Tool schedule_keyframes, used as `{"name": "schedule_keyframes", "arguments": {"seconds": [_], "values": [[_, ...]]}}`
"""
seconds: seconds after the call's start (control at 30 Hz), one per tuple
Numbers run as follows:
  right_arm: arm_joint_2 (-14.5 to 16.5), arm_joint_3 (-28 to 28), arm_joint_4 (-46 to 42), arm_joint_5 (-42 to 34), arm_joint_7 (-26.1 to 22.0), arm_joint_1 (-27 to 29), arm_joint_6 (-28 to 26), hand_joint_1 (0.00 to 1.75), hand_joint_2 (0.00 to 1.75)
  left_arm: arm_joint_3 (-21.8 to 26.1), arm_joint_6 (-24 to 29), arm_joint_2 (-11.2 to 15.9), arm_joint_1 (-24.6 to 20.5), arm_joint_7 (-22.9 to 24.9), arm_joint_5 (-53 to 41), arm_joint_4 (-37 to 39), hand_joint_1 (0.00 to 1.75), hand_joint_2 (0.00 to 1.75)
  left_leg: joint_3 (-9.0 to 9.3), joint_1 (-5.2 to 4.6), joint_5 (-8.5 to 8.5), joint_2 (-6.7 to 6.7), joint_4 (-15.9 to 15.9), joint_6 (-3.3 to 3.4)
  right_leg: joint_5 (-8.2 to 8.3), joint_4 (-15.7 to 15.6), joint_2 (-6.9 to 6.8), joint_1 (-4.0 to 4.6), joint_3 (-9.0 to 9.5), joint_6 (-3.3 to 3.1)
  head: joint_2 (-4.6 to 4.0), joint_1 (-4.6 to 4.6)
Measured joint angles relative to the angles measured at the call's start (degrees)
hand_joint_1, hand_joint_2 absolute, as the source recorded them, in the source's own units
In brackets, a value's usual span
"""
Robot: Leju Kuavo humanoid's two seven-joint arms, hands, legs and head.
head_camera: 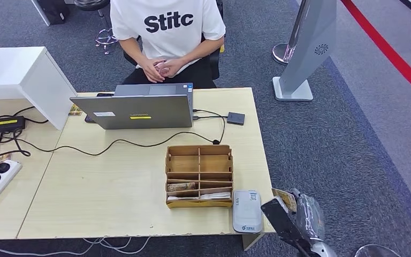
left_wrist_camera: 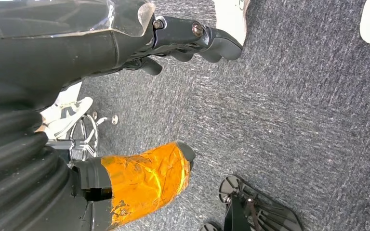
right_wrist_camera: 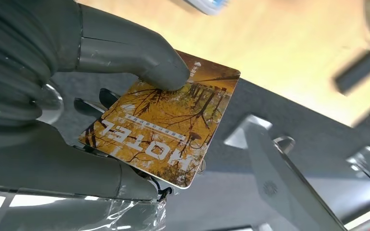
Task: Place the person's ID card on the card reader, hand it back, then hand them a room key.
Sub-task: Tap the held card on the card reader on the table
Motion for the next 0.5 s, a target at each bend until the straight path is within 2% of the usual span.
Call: {"name": "schedule_keyframes", "arguments": {"seconds": [0.2,0.4,0.5], "values": [[-0.9,7.6,-6.2,-3.0,2.8,-3.6,2.3,1.75,1.75,0.0,0.0,0.4,0.0,0.0,-1.3,0.0,0.0,1.75,0.02,0.01,0.04,0.02,0.0,-0.04,0.0,0.0,0.04,0.0,0.0,-0.01,0.0,0.0],[-1.4,14.3,-5.5,-10.8,5.9,-10.5,6.0,1.75,1.75,-0.4,0.0,1.1,-0.1,-0.5,-3.2,0.1,0.0,1.75,0.03,0.01,0.11,0.01,0.0,-0.09,0.03,0.0,0.03,0.02,0.0,-0.04,0.0,0.01],[-1.5,15.9,-4.6,-11.9,6.3,-12.6,6.4,1.75,1.75,-0.4,0.0,1.4,-0.2,-0.5,-3.3,0.2,0.0,1.75,0.02,0.01,0.12,-0.01,0.0,-0.08,0.04,0.0,0.01,0.02,0.0,-0.06,0.0,0.01]]}}
